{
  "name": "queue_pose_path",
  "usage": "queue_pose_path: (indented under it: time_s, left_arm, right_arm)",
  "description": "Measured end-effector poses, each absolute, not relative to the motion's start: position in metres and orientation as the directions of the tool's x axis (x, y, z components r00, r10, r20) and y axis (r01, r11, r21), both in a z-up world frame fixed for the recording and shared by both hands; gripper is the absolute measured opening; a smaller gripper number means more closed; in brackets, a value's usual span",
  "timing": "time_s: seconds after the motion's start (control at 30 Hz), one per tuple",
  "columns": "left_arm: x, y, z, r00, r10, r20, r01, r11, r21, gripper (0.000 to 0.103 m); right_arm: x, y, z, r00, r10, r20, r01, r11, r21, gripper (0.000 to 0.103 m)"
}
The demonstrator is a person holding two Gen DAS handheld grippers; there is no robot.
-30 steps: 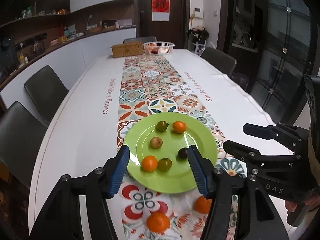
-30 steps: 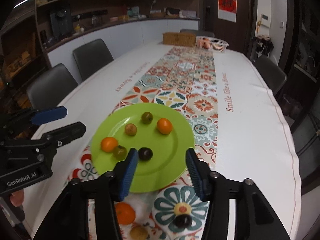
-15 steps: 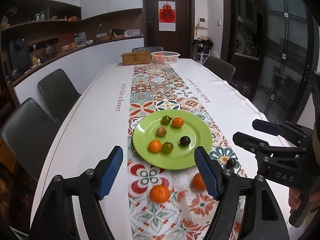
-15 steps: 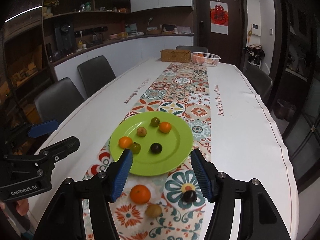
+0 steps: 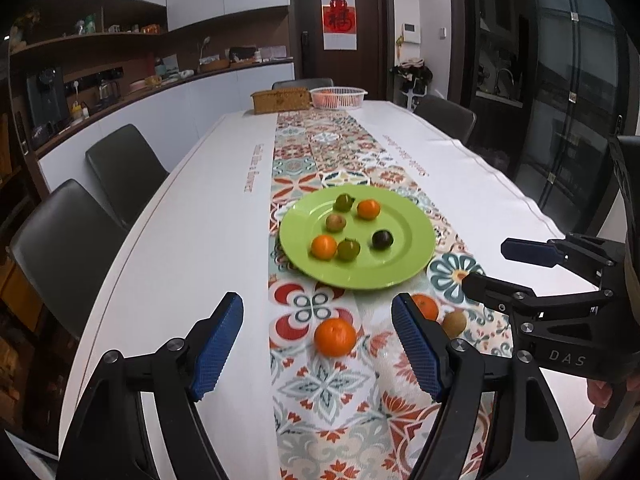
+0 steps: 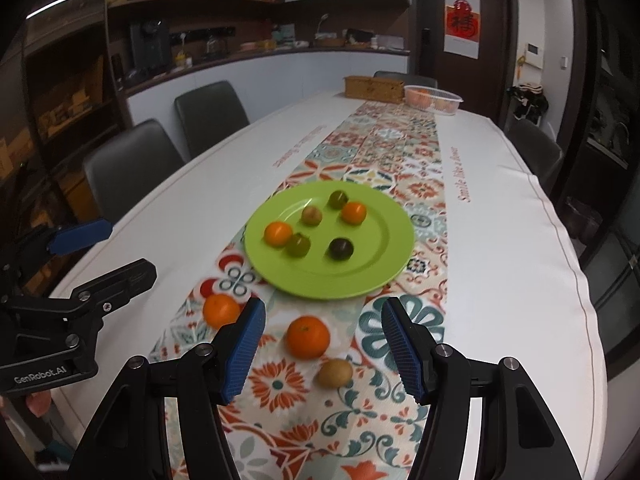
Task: Organize fruits
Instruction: 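Move both tools back toward the two large oranges on the runner, then grasp a large orange with the left tool while the right tool grasps another large orange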
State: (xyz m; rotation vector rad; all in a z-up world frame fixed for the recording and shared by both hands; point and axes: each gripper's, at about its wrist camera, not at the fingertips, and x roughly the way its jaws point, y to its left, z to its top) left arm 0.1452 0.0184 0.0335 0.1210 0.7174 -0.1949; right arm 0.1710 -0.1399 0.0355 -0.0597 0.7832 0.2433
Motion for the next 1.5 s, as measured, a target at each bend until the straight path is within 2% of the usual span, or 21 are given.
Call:
queue_pose_path:
  time_s: [0.8,1.23,1.3,1.37,1.5]
  left_arm:
    - [0.179,0.012,-0.034,0.644,-0.181,-0.744,0.353,0.932,0.078,0.075]
    - [0.203,0.006,-0.066,0.55,-0.212,-0.808,0.397,0.918,0.029,0.057]
    - [0.205,0.007,-0.068,0.543,-0.215,-0.811,0.392,0.92,0.019,0.05]
    - [0.206,0.007,-0.069,0.534,-0.229,-0.814,0.392,0.92,-0.002,0.046]
    - [0.207,0.005,-0.069,0.532,-0.235,-0.813,0.395,0.919,-0.007,0.041]
  right_arm:
    - [0.207,-0.115,-0.031,0.504,0.18,-0.845,-0.356,0.934,-0.013,0.061]
    - [0.225,-0.107,-0.051,0.461,0.147,-0.875,-0.377,0.925,-0.043,0.059]
    - [0.227,-0.107,-0.053,0.459,0.145,-0.876,-0.374,0.926,-0.043,0.058]
    - [0.228,-0.108,-0.054,0.454,0.148,-0.878,-0.369,0.929,-0.034,0.051]
    - [0.23,-0.109,-0.055,0.445,0.165,-0.88,-0.366,0.93,-0.011,0.046]
